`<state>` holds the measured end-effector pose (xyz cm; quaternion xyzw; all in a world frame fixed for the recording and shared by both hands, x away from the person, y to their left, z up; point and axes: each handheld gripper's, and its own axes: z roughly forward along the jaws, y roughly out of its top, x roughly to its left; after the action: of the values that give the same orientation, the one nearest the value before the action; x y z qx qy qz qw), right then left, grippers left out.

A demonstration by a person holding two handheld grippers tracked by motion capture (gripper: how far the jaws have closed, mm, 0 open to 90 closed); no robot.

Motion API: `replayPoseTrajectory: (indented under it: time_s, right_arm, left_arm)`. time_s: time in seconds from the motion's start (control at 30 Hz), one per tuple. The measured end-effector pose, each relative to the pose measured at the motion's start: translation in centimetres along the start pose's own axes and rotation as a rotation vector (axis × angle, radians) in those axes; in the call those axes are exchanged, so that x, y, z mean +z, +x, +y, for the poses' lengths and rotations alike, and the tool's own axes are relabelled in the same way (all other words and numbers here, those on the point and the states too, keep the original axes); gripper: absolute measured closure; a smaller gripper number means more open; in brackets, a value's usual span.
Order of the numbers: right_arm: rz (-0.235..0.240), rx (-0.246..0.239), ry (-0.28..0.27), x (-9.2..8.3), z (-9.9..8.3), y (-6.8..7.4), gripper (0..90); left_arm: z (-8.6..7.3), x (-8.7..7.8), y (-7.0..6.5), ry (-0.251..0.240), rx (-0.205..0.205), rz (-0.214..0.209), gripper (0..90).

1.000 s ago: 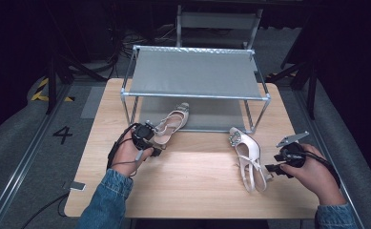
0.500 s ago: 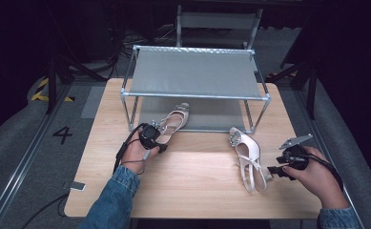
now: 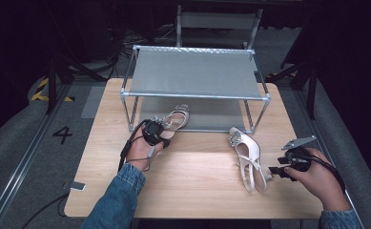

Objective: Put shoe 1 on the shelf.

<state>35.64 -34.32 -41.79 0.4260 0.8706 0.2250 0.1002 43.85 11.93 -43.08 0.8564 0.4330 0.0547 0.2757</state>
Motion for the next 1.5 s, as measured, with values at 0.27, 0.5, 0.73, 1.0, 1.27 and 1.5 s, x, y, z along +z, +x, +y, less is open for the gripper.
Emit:
replayPoseTrajectory:
  time_s: [0.27,0.5,0.73,1.0,1.27,1.5]
  right_arm:
    - [-0.006,0.016,0.006,-0.1,-0.7,-0.2,43.5]
    - [-0.012,0.030,0.008,-0.3,-1.3,-0.4,43.6]
    - [-0.011,0.036,0.010,-0.4,-1.6,-0.5,43.6]
    - [-0.003,0.023,0.005,-0.1,-1.2,-0.4,43.7]
    - [0.003,0.024,0.005,-0.1,-1.3,-0.4,43.7]
    - [-0.001,0.027,0.008,-0.2,-1.7,-0.6,43.7]
  left_arm:
    - [1.5,0.3,-1.2,-0.023,0.003,-0.026,76.0]
    - [3.2,1.0,-2.1,-0.048,0.031,-0.042,77.9]
    - [4.6,2.0,-2.1,-0.094,0.032,-0.022,78.5]
    - [5.7,3.2,-1.5,-0.134,0.023,0.004,77.9]
    - [6.6,4.6,-0.6,-0.154,0.025,0.027,76.9]
    - [7.6,6.2,-0.2,-0.154,0.041,0.039,75.7]
